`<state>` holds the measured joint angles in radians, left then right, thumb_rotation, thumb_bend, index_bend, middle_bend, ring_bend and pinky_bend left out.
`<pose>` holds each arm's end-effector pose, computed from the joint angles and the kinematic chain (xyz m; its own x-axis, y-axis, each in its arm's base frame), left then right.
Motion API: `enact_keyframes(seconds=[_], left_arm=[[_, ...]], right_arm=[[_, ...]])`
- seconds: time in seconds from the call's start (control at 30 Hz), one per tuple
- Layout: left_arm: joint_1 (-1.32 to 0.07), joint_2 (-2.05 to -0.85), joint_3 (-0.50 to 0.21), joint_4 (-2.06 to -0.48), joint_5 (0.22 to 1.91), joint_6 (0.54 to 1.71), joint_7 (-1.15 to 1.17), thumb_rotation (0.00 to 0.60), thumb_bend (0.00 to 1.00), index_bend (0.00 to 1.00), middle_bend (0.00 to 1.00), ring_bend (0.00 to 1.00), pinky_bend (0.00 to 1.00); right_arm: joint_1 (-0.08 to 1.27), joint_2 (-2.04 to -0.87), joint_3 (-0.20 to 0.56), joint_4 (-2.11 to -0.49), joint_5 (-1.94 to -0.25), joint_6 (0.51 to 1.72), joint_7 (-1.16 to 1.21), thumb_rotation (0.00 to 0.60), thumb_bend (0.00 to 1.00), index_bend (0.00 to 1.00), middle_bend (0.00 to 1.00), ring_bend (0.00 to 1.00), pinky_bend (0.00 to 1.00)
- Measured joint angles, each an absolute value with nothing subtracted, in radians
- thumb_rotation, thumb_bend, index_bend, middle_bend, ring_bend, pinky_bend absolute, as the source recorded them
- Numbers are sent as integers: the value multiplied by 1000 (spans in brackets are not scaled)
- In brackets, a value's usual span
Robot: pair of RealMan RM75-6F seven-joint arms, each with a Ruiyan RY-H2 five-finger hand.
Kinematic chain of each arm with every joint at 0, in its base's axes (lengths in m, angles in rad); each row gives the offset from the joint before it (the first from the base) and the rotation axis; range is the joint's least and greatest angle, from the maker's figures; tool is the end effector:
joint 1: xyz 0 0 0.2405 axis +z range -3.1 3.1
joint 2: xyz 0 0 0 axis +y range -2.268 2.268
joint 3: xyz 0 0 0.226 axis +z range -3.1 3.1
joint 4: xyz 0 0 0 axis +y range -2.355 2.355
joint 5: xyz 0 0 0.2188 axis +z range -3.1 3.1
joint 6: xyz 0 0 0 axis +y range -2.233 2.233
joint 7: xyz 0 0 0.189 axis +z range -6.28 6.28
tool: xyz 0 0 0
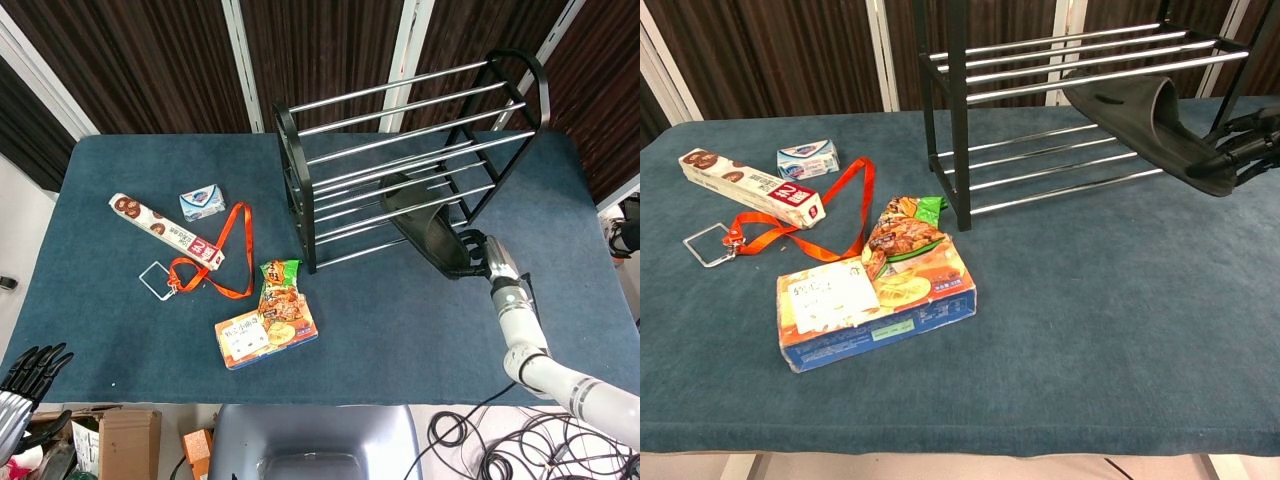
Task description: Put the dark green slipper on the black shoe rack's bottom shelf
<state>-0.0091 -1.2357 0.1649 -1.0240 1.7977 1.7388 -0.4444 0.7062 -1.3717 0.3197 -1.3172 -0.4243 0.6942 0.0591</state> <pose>-0.3389 0.1524 0.1376 0.3986 0.1101 0.9105 0.8887 -0.2918 -0.3537 -0.2634 -0.4209 0.0375 -0.2779 -0.2336 0.9318 -0.8932 0.4198 -0.1611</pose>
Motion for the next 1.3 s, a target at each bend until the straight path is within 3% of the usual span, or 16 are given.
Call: enact_keyframes(seconds=[0.3,0.53,0.67,0.87,0.97,1.17,1.3], left_arm=[[-2,-1244,171,-1004,1788,1723,-455,600,321,0,0,0,26],[6,-1252,168,-987,1775,1724,-467,600,320,0,0,0,26],[9,-1257,167,-975,1773,1726,-474,600,319,0,0,0,26],[12,-1263,168,-962,1774,1728,-482,600,320,0,0,0,26],[13,-1264,167,-959,1774,1731,-487,600,319,0,0,0,26],[13,-1265,168,-955,1775,1733,-493,600,319,0,0,0,26],[14,-1266,167,-951,1773,1735,-500,600,320,0,0,0,26]], right_arm=[[902,-1517,350,-1075,-24,693,-123,600,87,847,634,543,302],[1004,-1631,409,-913,121,683,-251,600,87,786,608,526,301],[1009,-1640,438,-908,132,678,-281,600,87,623,554,497,299],[994,-1641,464,-920,113,671,-288,600,87,266,404,362,272],[986,-1639,473,-926,104,659,-287,600,87,138,363,334,270],[970,-1625,480,-951,91,639,-290,600,87,12,317,301,259],[961,-1616,479,-963,88,627,-292,599,87,0,291,275,244]])
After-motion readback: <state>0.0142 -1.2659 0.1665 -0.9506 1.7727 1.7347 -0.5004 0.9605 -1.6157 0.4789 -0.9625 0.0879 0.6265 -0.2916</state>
